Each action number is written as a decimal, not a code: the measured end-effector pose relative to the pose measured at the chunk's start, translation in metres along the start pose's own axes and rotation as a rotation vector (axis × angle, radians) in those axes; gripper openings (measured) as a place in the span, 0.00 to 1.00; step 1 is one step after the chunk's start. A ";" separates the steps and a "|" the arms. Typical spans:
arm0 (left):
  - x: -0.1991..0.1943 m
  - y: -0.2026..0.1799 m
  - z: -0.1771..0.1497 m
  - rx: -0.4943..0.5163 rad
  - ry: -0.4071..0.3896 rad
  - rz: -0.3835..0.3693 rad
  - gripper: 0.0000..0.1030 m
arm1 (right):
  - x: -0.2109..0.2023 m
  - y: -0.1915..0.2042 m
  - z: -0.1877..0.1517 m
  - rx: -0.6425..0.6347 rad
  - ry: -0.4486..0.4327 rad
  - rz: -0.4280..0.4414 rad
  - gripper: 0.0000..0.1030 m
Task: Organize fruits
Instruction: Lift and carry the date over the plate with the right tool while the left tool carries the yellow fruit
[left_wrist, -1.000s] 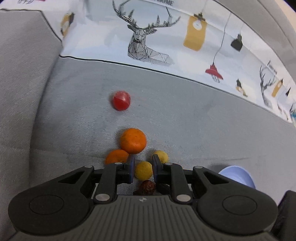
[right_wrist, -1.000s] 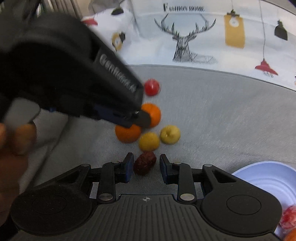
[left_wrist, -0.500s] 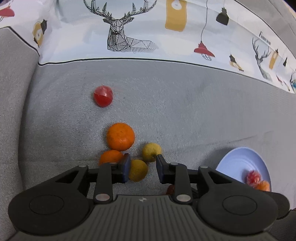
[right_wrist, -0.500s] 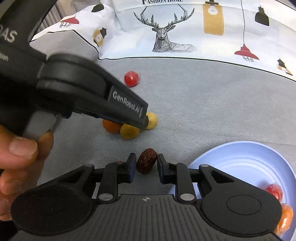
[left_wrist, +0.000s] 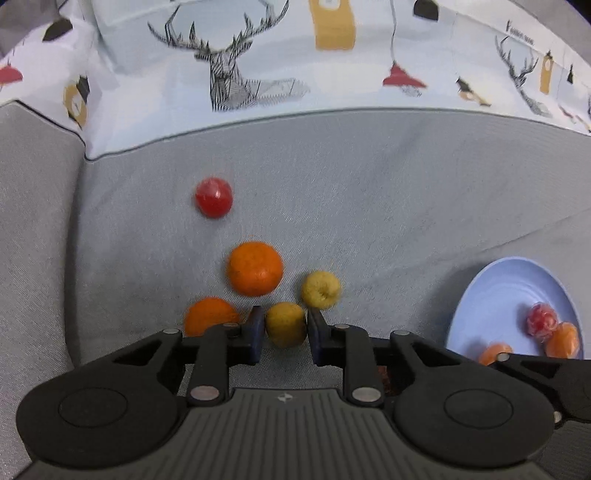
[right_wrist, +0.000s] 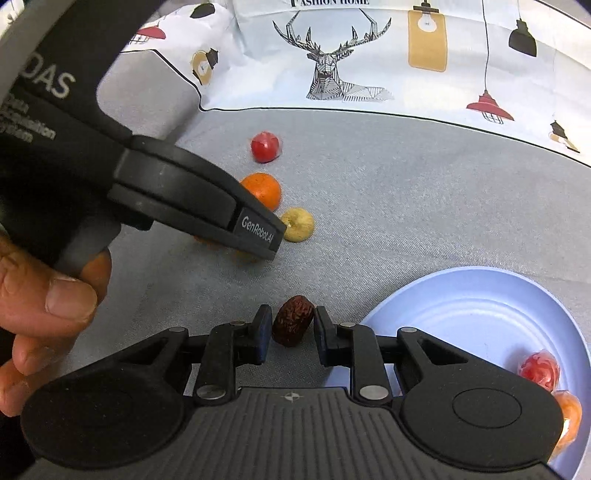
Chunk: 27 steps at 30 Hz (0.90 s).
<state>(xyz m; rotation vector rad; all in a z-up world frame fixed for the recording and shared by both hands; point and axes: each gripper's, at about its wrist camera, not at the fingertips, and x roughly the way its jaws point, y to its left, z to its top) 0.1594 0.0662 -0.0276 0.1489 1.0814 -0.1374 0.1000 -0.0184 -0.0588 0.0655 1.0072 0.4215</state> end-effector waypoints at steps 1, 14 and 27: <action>-0.001 -0.001 0.000 -0.001 0.000 -0.008 0.26 | -0.001 0.001 -0.001 -0.002 -0.001 0.002 0.25; -0.046 -0.004 -0.008 -0.064 -0.195 -0.025 0.26 | -0.034 -0.007 0.007 0.039 -0.088 0.019 0.25; -0.121 -0.037 -0.036 -0.014 -0.455 0.004 0.26 | -0.140 -0.060 -0.008 0.070 -0.237 -0.120 0.25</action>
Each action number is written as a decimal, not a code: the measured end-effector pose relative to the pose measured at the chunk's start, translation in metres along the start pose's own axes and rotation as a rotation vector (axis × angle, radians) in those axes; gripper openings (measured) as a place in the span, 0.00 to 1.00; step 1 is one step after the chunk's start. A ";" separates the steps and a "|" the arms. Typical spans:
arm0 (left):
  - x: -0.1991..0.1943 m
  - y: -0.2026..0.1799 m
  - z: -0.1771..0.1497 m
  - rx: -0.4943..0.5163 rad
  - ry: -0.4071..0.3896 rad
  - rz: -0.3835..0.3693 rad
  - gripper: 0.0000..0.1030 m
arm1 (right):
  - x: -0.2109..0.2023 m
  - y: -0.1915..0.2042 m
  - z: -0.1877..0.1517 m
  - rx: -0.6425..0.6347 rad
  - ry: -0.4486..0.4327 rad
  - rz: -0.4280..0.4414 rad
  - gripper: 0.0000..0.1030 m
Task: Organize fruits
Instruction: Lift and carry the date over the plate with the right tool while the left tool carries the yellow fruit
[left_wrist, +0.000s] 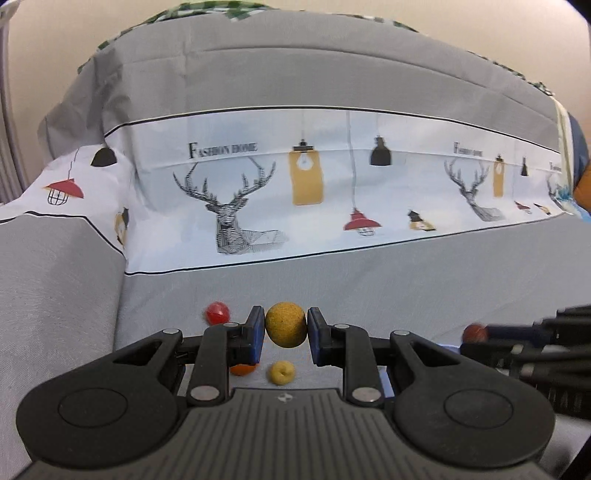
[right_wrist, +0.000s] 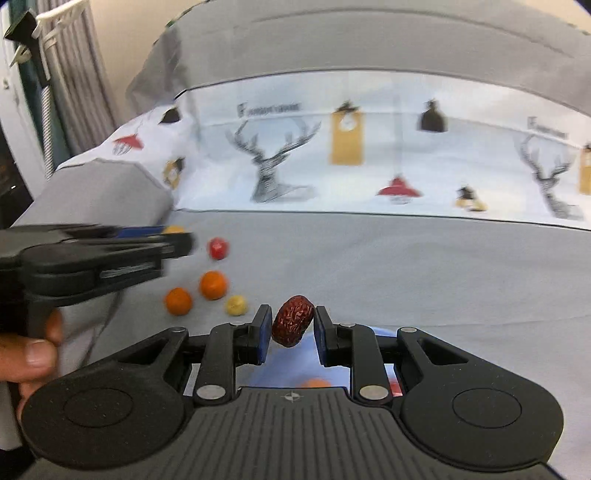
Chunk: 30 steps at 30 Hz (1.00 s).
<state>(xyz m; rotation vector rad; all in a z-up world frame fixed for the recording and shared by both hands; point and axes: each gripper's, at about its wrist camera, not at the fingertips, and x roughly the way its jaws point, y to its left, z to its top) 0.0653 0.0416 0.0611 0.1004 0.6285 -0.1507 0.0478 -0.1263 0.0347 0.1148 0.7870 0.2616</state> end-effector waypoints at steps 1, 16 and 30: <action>-0.002 -0.005 -0.002 0.010 0.005 0.000 0.26 | 0.000 -0.009 -0.003 0.012 -0.004 -0.013 0.25; 0.033 -0.047 -0.037 0.137 0.171 0.048 0.26 | 0.004 -0.081 -0.041 0.183 0.024 -0.132 0.25; 0.040 -0.055 -0.038 0.151 0.167 0.026 0.26 | 0.009 -0.088 -0.038 0.154 0.016 -0.155 0.25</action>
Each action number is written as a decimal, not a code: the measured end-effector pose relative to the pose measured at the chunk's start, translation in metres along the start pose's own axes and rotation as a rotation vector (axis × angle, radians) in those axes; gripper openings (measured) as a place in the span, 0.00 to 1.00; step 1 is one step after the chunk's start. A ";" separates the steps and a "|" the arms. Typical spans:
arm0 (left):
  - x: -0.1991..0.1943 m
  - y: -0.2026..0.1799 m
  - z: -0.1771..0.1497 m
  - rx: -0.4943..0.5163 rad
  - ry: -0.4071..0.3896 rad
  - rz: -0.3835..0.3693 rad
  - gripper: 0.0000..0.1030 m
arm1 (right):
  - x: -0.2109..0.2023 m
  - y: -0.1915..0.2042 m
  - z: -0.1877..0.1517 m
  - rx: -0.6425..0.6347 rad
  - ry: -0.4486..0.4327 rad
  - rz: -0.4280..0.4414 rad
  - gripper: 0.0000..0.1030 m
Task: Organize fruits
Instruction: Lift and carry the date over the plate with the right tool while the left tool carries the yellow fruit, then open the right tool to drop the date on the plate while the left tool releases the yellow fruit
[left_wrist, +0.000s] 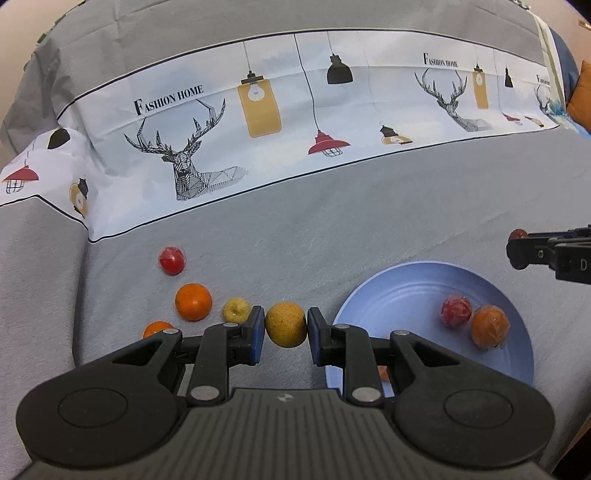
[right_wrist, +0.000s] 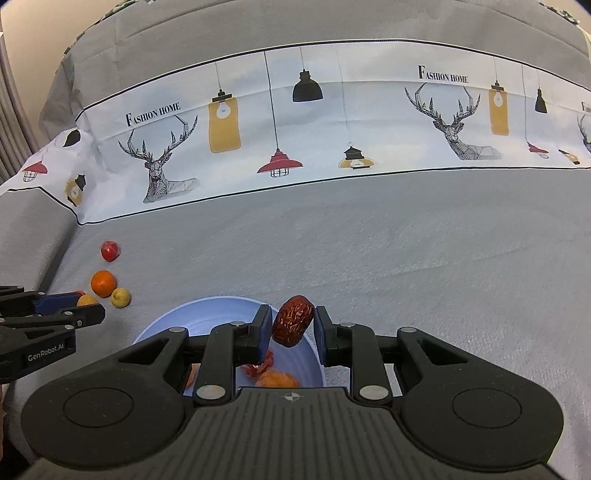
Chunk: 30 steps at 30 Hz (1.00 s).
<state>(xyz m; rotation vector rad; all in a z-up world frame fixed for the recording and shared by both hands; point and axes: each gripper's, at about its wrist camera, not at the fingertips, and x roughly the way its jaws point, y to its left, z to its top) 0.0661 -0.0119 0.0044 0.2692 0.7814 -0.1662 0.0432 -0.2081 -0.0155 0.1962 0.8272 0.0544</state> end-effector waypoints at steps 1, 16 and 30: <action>0.000 0.000 0.000 0.001 -0.003 -0.003 0.26 | 0.000 0.000 0.000 -0.001 0.000 0.001 0.25; 0.001 -0.025 -0.007 0.111 0.014 -0.070 0.26 | 0.004 0.014 -0.005 -0.080 0.024 0.034 0.25; 0.011 -0.043 -0.020 0.229 0.087 -0.087 0.26 | 0.006 0.022 -0.008 -0.125 0.036 0.042 0.25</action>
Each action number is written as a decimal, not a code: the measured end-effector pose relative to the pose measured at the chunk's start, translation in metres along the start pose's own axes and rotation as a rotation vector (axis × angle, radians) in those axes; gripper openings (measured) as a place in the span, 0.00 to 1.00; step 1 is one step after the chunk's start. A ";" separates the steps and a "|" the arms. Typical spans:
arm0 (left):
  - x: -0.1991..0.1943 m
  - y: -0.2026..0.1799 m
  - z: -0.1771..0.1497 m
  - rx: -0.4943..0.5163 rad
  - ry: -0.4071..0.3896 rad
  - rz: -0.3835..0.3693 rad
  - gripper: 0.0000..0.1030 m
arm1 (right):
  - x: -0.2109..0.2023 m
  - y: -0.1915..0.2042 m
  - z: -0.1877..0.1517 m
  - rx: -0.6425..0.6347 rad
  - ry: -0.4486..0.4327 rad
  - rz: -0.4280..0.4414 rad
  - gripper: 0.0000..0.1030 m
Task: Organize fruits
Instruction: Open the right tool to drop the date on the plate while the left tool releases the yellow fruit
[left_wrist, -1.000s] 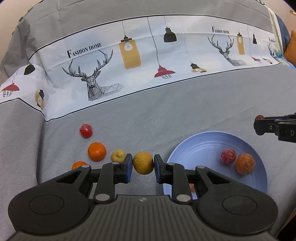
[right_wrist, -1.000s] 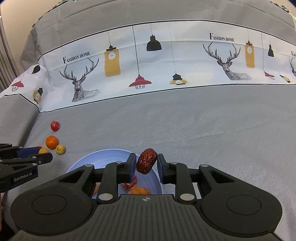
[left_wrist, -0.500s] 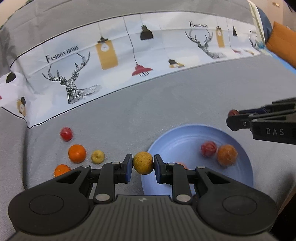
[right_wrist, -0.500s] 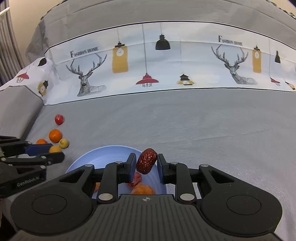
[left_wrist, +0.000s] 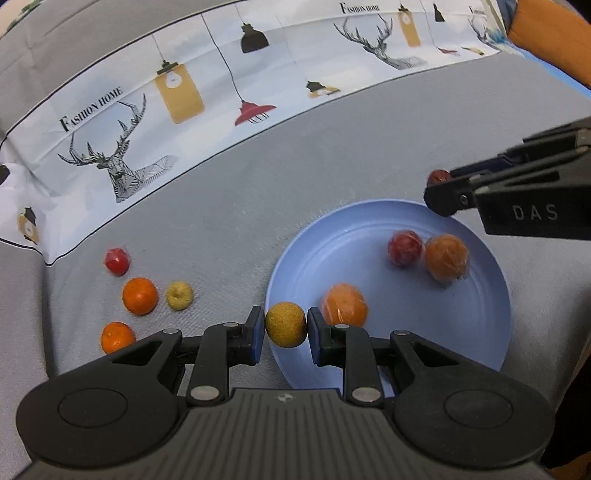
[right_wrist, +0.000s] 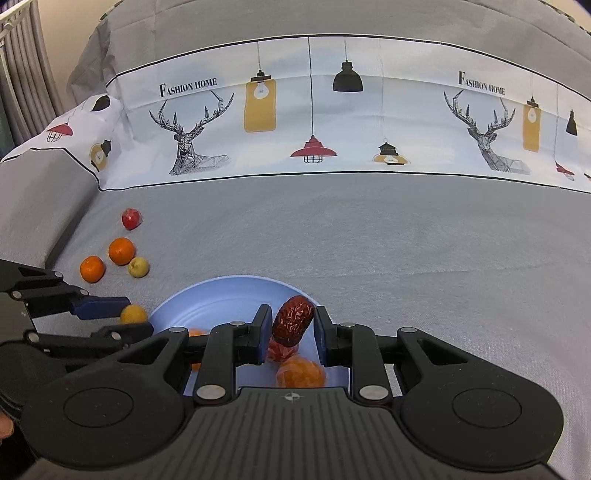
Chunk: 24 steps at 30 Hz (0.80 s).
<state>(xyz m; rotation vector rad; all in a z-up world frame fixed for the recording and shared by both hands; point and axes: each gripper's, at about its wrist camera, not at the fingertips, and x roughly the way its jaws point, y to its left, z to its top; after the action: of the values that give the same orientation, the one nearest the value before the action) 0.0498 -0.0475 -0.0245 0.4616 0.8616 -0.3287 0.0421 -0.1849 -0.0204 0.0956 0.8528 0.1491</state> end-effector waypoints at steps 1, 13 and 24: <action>0.001 0.000 0.000 0.003 0.006 -0.002 0.26 | 0.001 0.000 0.000 -0.002 0.001 0.000 0.25; 0.007 -0.004 -0.002 0.027 0.033 0.003 0.26 | 0.003 0.004 0.000 -0.026 0.009 0.004 0.25; 0.005 -0.003 -0.001 0.015 0.017 -0.005 0.26 | 0.003 0.005 0.000 -0.039 0.013 0.010 0.25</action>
<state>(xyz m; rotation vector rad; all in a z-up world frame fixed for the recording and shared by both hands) 0.0507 -0.0504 -0.0297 0.4773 0.8769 -0.3362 0.0432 -0.1793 -0.0222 0.0621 0.8616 0.1759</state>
